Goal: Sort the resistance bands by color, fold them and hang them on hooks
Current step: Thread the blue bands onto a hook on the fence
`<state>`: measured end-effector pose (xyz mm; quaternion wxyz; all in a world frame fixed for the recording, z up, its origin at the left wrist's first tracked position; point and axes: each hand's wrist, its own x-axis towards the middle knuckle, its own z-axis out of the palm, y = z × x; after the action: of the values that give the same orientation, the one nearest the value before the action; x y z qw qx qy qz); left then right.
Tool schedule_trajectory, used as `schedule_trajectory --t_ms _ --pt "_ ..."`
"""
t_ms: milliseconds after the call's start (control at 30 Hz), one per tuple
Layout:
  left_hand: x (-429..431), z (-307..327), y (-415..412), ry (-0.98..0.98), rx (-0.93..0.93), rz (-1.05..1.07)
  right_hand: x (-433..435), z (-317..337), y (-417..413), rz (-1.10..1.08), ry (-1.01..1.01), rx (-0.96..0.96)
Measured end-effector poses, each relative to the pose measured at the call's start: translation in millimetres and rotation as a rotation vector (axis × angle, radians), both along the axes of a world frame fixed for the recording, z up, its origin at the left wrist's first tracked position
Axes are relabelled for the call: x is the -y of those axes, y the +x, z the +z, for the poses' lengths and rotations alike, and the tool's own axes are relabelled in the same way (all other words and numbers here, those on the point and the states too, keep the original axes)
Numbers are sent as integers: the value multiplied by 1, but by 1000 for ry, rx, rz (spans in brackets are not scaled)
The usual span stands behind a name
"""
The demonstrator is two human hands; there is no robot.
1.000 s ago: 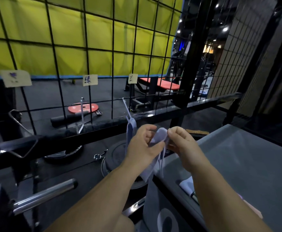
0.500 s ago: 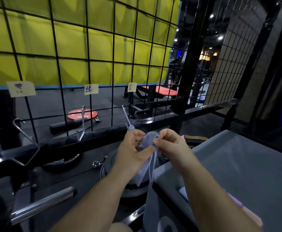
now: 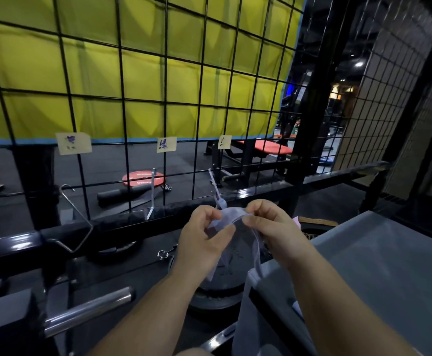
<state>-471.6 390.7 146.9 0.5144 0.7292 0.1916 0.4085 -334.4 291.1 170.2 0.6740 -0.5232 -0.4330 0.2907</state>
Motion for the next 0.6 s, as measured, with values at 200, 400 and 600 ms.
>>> schedule_trajectory --t_ms 200,400,600 --pt "-13 6 -6 56 101 93 -18 17 -6 -19 -66 128" --pt "-26 16 1 55 92 207 -42 34 -10 -139 -88 219" --pt "-33 22 12 68 33 321 -57 41 -7 -180 -101 208"
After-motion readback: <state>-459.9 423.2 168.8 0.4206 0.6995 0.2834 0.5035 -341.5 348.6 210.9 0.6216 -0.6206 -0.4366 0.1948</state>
